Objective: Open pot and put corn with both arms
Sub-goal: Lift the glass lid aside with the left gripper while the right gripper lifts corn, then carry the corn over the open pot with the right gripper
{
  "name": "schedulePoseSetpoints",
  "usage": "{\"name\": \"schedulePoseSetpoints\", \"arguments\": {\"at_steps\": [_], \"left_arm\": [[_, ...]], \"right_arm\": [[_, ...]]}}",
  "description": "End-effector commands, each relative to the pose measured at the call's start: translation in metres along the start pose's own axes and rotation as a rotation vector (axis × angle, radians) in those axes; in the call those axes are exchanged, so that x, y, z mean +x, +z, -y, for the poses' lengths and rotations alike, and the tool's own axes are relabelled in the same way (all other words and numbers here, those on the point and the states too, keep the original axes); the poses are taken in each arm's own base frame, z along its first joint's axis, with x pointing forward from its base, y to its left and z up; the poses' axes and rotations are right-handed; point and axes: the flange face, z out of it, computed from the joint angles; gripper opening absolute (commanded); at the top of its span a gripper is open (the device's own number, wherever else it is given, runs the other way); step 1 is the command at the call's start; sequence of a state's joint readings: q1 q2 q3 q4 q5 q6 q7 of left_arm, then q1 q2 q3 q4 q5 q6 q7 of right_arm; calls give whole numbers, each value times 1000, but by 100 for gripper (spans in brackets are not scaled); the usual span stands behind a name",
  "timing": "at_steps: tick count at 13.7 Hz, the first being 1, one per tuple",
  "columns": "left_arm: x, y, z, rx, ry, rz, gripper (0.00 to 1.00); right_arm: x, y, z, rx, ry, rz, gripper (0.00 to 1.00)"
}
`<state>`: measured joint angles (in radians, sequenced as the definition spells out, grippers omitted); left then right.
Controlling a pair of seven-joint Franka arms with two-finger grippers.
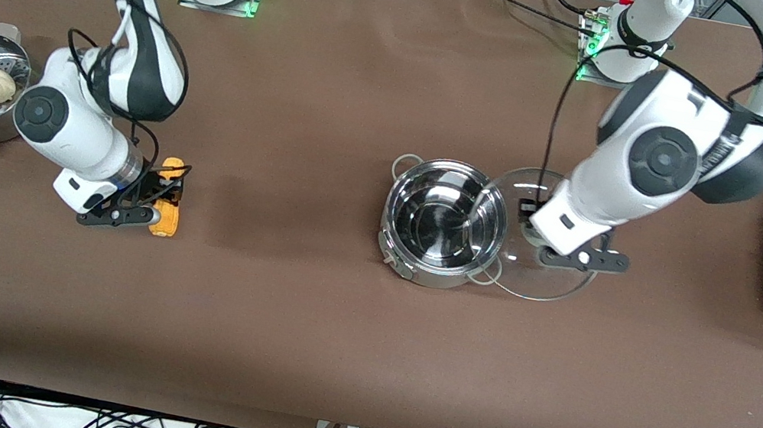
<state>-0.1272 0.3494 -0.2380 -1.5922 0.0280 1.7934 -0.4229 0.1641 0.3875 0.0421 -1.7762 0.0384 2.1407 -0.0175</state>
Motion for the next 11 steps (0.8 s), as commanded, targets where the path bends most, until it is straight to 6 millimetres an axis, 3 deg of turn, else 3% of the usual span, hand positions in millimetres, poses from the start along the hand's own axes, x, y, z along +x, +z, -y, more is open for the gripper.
{"name": "schedulePoseSetpoints", "arguments": {"at_steps": [1, 3, 5, 7, 9, 11], "left_arm": [[-6, -5, 46, 21, 77, 7, 0], [2, 3, 83, 25, 124, 20, 0], [11, 15, 121, 32, 165, 29, 0], [15, 32, 155, 36, 202, 30, 0], [17, 45, 177, 31, 227, 19, 0], [18, 61, 187, 6, 217, 14, 0]], "right_arm": [[14, -65, 69, 2, 29, 24, 0], [12, -92, 144, -3, 57, 24, 0], [8, -104, 225, 9, 93, -15, 0], [5, -112, 290, 33, 132, -50, 0], [-4, -112, 350, 56, 176, -74, 0], [-7, -98, 393, 60, 177, -81, 0]]}}
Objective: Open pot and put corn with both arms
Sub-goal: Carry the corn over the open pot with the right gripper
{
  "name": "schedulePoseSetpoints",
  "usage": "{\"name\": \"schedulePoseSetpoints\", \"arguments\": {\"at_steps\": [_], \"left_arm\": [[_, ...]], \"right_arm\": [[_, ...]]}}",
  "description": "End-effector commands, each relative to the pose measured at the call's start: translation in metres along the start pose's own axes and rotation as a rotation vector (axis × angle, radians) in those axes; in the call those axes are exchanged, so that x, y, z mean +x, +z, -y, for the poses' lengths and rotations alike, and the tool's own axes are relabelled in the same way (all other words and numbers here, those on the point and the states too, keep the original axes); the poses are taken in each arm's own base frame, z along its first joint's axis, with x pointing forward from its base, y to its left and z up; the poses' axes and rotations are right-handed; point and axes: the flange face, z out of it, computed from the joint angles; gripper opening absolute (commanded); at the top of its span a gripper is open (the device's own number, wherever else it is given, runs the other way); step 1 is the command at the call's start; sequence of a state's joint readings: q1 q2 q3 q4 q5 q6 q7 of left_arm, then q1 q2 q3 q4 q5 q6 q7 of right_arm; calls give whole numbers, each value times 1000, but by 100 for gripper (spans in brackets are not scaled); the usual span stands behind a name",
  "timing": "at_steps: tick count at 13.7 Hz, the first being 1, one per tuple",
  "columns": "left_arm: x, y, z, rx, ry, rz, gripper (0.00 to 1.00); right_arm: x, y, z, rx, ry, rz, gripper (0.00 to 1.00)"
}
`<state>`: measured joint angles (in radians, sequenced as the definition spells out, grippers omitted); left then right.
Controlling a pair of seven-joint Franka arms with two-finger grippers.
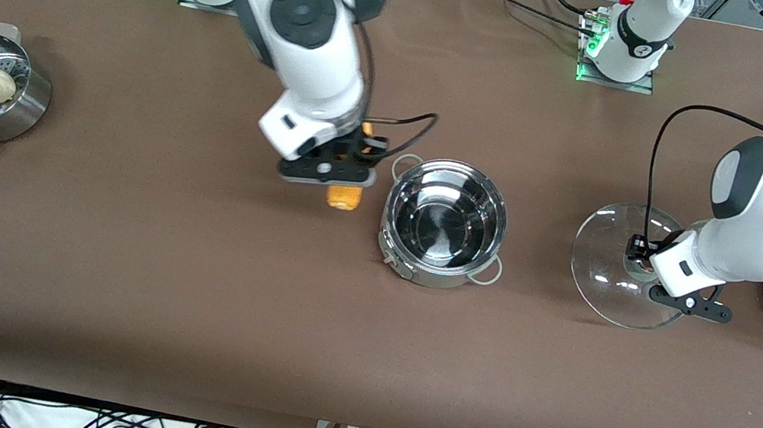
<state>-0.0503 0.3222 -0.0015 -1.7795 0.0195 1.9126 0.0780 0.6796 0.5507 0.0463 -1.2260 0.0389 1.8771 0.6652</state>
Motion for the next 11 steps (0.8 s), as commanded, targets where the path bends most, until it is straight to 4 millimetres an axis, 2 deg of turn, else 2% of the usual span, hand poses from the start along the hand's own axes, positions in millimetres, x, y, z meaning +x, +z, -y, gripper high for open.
{"name": "schedulePoseSetpoints", "arguments": {"at_steps": [1, 2, 3, 5, 7, 11], "left_arm": [[-12, 12, 9, -16, 23, -40, 0], [-12, 31, 13, -14, 37, -54, 0], [-14, 48, 27, -6, 43, -76, 0], [-18, 75, 32, 2, 65, -103, 0], [-17, 89, 32, 1, 63, -91, 0], [-18, 109, 31, -29, 42, -73, 0]], "right_arm": [[0, 24, 48, 1, 14, -6, 0], [-4, 34, 64, 9, 14, -14, 0], [-10, 45, 80, 18, 22, -18, 0], [-21, 73, 100, 22, 19, -22, 0], [-20, 97, 106, 40, 14, -35, 0], [-22, 135, 119, 81, 2, -71, 0]]}}
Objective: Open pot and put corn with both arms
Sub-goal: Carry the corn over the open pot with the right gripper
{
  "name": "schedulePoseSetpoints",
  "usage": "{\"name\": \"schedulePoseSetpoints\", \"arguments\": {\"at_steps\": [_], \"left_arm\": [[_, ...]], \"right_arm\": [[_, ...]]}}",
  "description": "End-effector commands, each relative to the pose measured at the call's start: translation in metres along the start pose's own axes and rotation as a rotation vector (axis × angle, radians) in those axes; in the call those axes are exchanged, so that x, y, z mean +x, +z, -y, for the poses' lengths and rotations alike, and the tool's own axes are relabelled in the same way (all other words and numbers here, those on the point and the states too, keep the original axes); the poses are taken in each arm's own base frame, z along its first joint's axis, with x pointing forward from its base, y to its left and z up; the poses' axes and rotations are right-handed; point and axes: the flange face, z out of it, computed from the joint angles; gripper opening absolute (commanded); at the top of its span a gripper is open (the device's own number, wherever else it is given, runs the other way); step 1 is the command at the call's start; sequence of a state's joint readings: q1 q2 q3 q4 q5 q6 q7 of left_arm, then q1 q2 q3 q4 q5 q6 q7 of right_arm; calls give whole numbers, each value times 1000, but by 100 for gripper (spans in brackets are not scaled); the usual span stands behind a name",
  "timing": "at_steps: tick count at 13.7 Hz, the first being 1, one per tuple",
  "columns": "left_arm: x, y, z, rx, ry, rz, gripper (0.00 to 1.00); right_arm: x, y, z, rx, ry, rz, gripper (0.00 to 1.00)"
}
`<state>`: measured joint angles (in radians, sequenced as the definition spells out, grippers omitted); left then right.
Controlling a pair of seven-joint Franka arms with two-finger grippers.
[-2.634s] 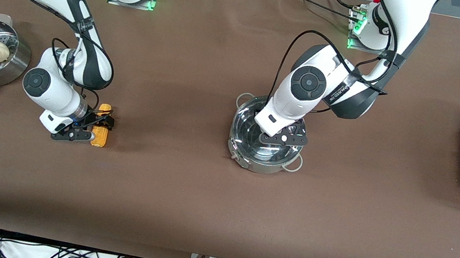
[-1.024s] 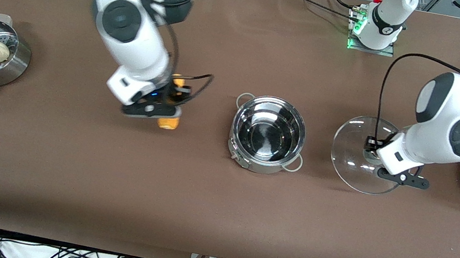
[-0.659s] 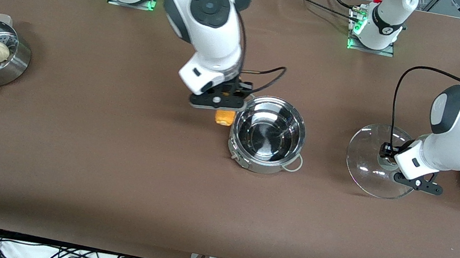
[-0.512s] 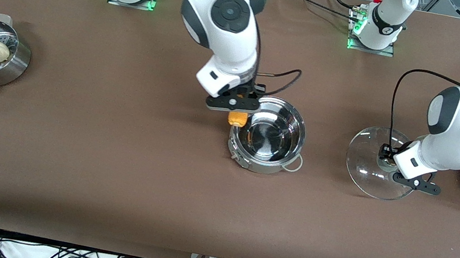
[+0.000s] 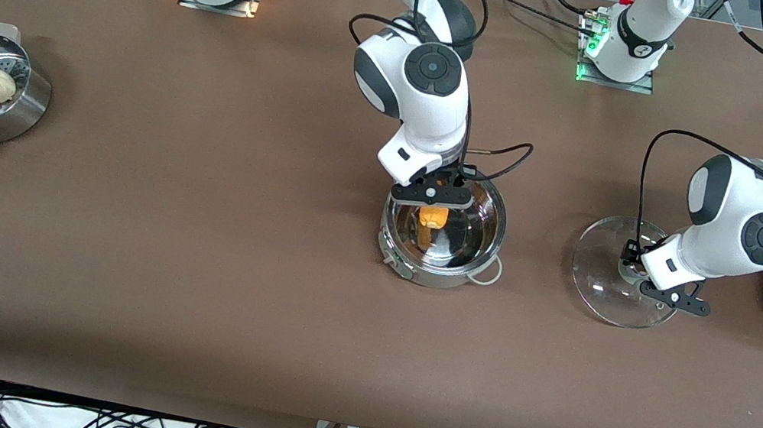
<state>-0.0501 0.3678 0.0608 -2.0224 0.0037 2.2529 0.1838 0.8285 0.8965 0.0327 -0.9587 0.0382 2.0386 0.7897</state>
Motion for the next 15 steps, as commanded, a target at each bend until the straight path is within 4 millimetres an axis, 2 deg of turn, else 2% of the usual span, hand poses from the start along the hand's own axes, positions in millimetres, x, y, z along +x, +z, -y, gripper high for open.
{"name": "schedulePoseSetpoints", "arguments": {"at_steps": [1, 3, 6, 7, 8, 9, 10, 11, 13, 14, 15], "left_arm": [[-1, 8, 0, -34, -3, -34, 0], [-1, 23, 0, -28, -5, -47, 0], [-4, 32, -1, -30, -7, -32, 0], [-4, 33, -2, -31, -5, -31, 11], [-4, 34, -1, -31, -7, -29, 19], [-4, 34, -1, -31, -8, -29, 43], [-5, 35, -1, -33, -9, -26, 80], [-5, 34, -1, -31, -8, -28, 99], [-6, 34, -1, -33, -11, -20, 100], [-6, 32, -1, -33, -20, -21, 100], [-7, 33, -2, -35, -23, -12, 100]], "right_arm": [[-1, 16, 11, 18, 2, -28, 0], [-1, 22, 10, 20, 2, -32, 0], [1, 33, 11, 37, 3, -48, 0], [1, 36, 11, 38, 2, -51, 0], [0, 36, 11, 37, -1, -50, 0], [0, 37, 10, 33, -2, -50, 5], [0, 38, 10, 27, -8, -49, 8], [1, 37, 9, 11, -28, -63, 8], [0, 41, 7, -7, -39, -70, 18], [0, 41, 7, -10, -40, -69, 34], [0, 40, 7, -11, -40, -68, 55]]}}
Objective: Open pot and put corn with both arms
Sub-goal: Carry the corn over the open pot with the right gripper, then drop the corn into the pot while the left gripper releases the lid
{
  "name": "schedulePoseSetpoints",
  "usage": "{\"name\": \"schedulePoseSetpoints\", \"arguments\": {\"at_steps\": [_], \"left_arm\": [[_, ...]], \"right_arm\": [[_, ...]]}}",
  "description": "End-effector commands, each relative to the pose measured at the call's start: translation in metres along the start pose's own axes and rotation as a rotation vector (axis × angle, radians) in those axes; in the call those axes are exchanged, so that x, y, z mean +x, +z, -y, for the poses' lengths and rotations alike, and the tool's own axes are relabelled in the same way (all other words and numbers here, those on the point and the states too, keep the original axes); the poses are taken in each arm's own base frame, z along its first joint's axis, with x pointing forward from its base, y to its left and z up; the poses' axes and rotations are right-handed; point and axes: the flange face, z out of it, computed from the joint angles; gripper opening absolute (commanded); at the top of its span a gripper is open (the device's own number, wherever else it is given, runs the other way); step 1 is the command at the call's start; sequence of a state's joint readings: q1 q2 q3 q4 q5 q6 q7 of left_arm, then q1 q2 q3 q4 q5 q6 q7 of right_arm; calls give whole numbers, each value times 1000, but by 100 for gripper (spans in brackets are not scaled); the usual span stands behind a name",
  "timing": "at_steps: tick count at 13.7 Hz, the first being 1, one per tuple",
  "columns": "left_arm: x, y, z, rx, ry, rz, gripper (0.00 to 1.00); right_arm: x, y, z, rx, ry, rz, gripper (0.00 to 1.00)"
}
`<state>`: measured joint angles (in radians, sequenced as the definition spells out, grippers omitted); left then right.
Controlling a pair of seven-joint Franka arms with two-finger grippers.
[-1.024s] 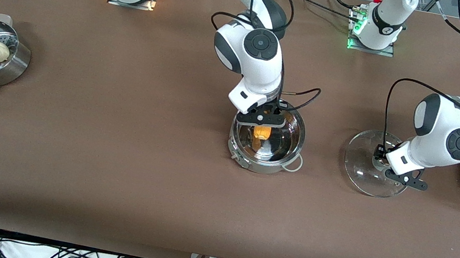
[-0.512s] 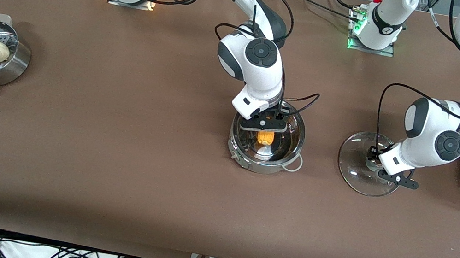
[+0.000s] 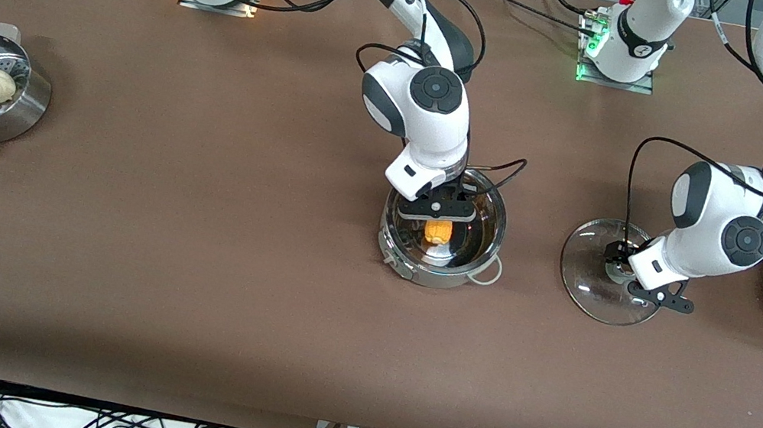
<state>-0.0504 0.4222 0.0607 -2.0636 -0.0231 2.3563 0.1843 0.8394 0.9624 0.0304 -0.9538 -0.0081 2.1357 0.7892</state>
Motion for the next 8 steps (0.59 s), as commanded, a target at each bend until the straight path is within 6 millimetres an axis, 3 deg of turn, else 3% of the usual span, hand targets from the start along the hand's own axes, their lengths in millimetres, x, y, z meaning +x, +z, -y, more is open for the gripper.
{"name": "schedulePoseSetpoints", "arguments": {"at_steps": [1, 2, 4, 8], "left_arm": [[-6, -10, 0, -22, -6, 1, 100], [-8, -12, -1, -22, -6, 0, 100], [-25, -21, -2, -25, -7, -1, 100], [-53, -75, 6, -36, -20, -25, 100]], "right_arm": [[1, -4, 5, -9, -11, -18, 95], [1, -4, 5, -11, -11, -15, 100], [1, -9, 2, -31, -9, 1, 100], [1, -23, 0, -50, -7, 15, 100]]}}
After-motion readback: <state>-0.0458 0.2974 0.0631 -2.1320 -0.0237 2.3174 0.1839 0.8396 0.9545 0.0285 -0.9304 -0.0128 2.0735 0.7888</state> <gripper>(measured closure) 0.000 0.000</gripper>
